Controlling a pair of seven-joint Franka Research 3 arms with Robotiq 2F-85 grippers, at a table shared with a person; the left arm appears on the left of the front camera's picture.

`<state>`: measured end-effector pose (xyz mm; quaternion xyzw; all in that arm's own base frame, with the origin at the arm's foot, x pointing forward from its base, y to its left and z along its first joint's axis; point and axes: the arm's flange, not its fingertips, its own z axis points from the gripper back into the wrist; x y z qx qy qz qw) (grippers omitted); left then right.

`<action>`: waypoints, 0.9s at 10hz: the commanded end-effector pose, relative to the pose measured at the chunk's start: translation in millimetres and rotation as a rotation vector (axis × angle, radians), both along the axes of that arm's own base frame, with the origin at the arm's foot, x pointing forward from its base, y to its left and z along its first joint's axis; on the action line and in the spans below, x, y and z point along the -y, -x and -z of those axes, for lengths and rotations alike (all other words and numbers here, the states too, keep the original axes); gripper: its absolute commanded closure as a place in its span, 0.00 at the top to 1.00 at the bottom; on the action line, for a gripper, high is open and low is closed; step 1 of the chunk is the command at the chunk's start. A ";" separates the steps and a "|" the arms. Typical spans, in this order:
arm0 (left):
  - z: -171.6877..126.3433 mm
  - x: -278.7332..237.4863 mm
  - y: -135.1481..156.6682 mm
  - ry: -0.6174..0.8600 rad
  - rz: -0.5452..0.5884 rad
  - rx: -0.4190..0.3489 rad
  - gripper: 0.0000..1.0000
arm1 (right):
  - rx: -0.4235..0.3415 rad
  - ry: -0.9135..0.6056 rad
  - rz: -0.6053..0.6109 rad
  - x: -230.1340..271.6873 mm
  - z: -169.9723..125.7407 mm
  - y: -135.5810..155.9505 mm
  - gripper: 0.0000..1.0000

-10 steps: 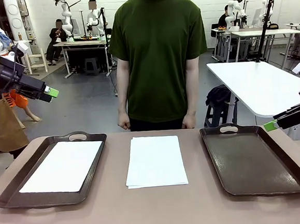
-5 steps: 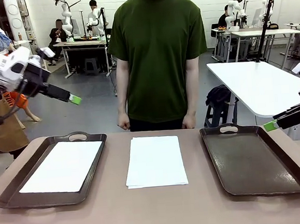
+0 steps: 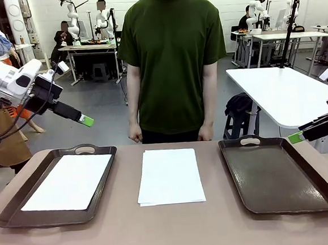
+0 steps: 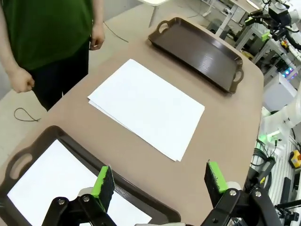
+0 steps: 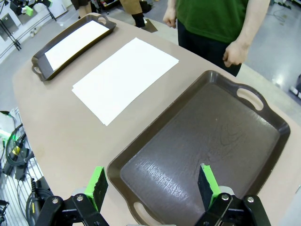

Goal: Sort the A4 documents.
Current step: Receive the A4 Paper.

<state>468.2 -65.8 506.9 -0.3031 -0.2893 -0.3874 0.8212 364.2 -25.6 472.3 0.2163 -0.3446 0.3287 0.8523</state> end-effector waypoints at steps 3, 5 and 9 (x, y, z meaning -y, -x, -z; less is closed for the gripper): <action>-5.6 -2.3 -0.9 0.019 -0.047 -0.092 1.00 | 0.012 -0.024 -0.014 0.6 2.1 -4.4 1.00; -6.2 -3.1 -1.4 -0.003 -0.022 -0.089 1.00 | 0.012 -0.024 -0.014 0.6 2.1 -4.4 1.00; -0.7 -2.7 0.7 0.020 -0.046 -0.074 1.00 | 0.012 -0.024 -0.014 0.6 2.1 -4.4 1.00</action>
